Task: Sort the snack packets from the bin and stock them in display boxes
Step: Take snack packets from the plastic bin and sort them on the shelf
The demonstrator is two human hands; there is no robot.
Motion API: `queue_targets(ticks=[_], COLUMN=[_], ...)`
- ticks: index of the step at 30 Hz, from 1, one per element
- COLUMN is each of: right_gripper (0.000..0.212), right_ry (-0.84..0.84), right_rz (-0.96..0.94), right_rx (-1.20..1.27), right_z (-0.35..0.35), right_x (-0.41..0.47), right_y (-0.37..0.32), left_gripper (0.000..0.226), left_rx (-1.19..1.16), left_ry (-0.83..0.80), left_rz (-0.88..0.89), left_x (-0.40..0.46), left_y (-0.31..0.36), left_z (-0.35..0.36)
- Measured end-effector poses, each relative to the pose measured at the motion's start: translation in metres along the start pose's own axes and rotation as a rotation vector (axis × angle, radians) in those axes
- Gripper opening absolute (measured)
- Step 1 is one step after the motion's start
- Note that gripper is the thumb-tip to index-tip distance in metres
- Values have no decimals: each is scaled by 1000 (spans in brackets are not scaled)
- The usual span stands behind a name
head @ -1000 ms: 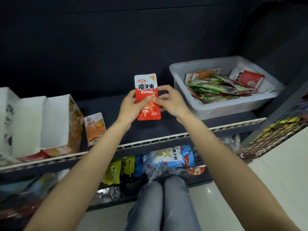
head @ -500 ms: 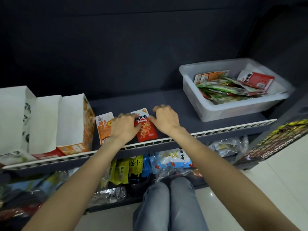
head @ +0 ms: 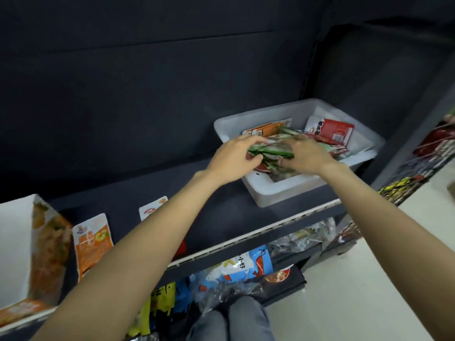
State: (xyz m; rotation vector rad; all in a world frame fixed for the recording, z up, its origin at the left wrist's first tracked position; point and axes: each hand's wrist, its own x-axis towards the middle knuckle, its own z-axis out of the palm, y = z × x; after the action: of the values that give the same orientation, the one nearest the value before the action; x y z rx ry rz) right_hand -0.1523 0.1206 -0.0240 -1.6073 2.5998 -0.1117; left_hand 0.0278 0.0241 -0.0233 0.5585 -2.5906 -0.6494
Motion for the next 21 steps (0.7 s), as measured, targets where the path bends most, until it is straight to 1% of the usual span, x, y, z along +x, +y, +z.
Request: queue_targets(ticks=[2,3,4,6,7,8,10,11,13,14,16,17,18,19,20,21], right_gripper=[74,75,70,56,49,43,30,25,16,14,16,24,36,48,57,60], right_ry=[-138,-165,-165,-132,-117,-103,-45,10,176,281,518,624,694,728,742,744], right_rz=[51,46,29,-26,-51,-69,-99,-109,-121,-125,-138,-143,-139,-127,-113,-104], right_rx=[60,74,68,80,126,200,349,400,424,391,225,129,73,86,171,299], right_z=[0,0,0,-3,-5,-6,-8,-7,-6,-5,-5,-6,-8,-10,-13,-15], right_x=[2,1,0,-3,-3,-4,-6,-6,-9,-9,-10,-11,-14,-19,-24,-29], right_y=[13,18,23,32,37,41,48,51,50,48,41,36,31,25,18,11], left_gripper=[42,46,53,72,75,73,56,49,43,41,34,32,30,29,28,26], left_rx=[16,39,77,218,294,340,335,326,312,309,325,336,335,318,273,159], left_ry=[-38,-84,-157,-359,-434,-473,-464,-448,-384,-314,-75,55,165,248,298,328], left_rz=[0,-9,-16,6,36,66,115,137,137,118,68,45,24,-9,-65,-143], left_x=[30,45,57,75,80,83,83,82,77,74,67,62,57,50,44,37], left_y=[5,6,5,1,0,0,0,1,4,7,17,22,27,30,30,28], left_z=[11,16,21,31,36,40,45,45,42,39,32,28,22,13,2,-11])
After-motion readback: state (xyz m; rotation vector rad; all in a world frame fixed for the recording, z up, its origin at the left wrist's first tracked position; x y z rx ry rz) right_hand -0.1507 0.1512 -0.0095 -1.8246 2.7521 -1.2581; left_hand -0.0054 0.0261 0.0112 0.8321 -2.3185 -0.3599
